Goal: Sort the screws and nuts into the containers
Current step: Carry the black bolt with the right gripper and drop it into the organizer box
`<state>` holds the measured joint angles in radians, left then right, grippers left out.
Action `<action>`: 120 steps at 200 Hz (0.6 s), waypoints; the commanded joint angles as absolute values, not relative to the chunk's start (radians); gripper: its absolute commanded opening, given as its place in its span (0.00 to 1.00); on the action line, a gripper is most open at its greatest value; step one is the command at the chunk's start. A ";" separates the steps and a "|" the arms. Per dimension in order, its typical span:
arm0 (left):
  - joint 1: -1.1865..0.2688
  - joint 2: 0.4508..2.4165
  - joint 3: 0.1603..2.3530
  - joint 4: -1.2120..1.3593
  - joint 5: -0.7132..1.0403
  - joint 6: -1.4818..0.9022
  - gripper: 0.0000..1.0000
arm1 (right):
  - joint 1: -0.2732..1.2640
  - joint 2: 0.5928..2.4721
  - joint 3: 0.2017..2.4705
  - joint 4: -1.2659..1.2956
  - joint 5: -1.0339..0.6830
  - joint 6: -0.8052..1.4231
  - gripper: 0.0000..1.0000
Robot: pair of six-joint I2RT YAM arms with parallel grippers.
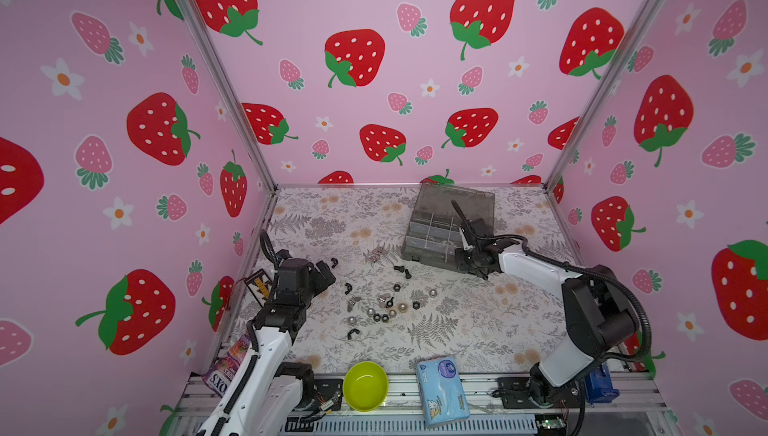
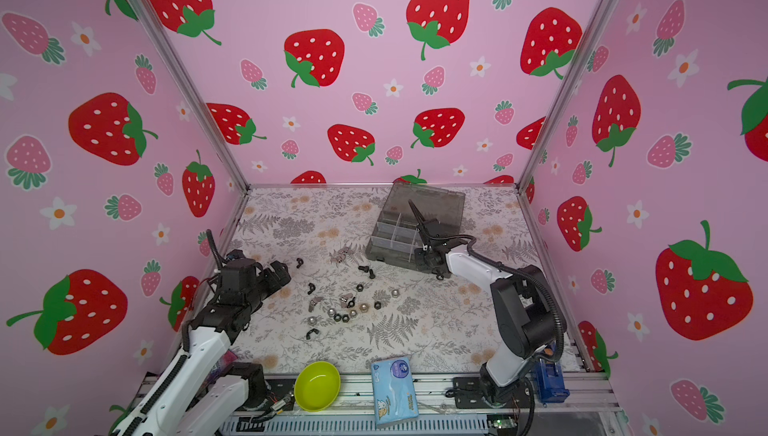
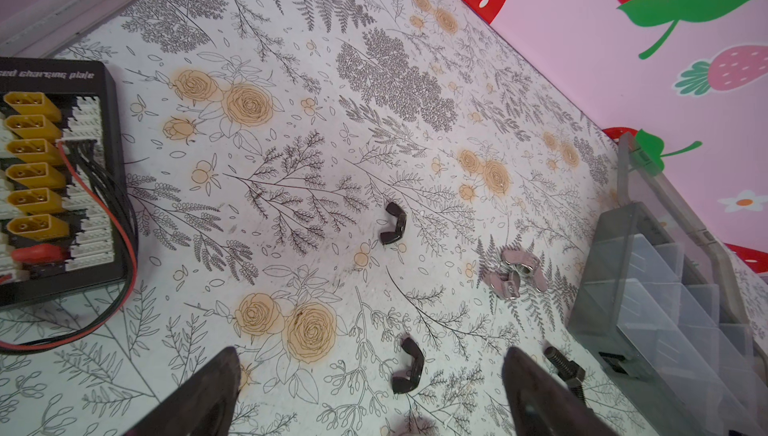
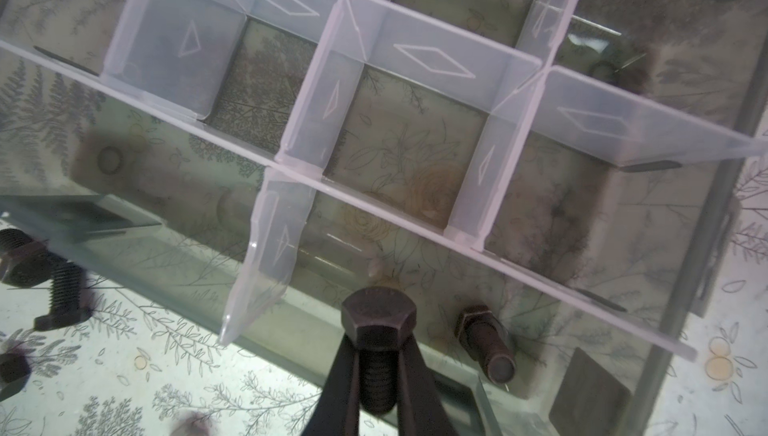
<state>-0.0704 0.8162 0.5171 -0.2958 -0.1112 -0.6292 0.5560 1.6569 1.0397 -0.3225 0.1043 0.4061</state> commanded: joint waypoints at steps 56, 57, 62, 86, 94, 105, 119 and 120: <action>-0.074 0.841 0.578 -0.296 -0.097 -0.633 0.99 | 0.551 1.679 1.107 -0.367 0.156 0.380 0.25; -0.074 0.841 0.578 -0.296 -0.097 -0.632 0.99 | 0.551 1.679 1.108 -0.366 0.156 0.380 0.25; -0.074 0.841 0.578 -0.296 -0.097 -0.632 0.99 | 0.551 1.677 1.107 -0.368 0.156 0.380 0.26; -0.074 0.839 0.575 -0.296 -0.095 -0.633 0.99 | 0.551 1.664 1.104 -0.372 0.155 0.380 0.29; -0.074 0.839 0.574 -0.296 -0.095 -0.634 0.99 | 0.551 1.659 1.103 -0.372 0.153 0.380 0.29; -0.074 0.838 0.572 -0.296 -0.095 -0.635 0.99 | 0.551 1.649 1.101 -0.373 0.145 0.376 0.29; -0.074 0.839 0.571 -0.295 -0.095 -0.635 0.99 | 0.552 1.632 1.097 -0.368 0.130 0.374 0.29; -0.074 0.839 0.571 -0.296 -0.095 -0.636 0.99 | 0.553 1.629 1.097 -0.367 0.127 0.374 0.30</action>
<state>-0.0704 0.8406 0.5377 -0.2958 -0.0933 -0.6292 0.5560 1.6695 1.0878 -0.3454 0.1402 0.3878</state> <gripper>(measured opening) 0.993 0.290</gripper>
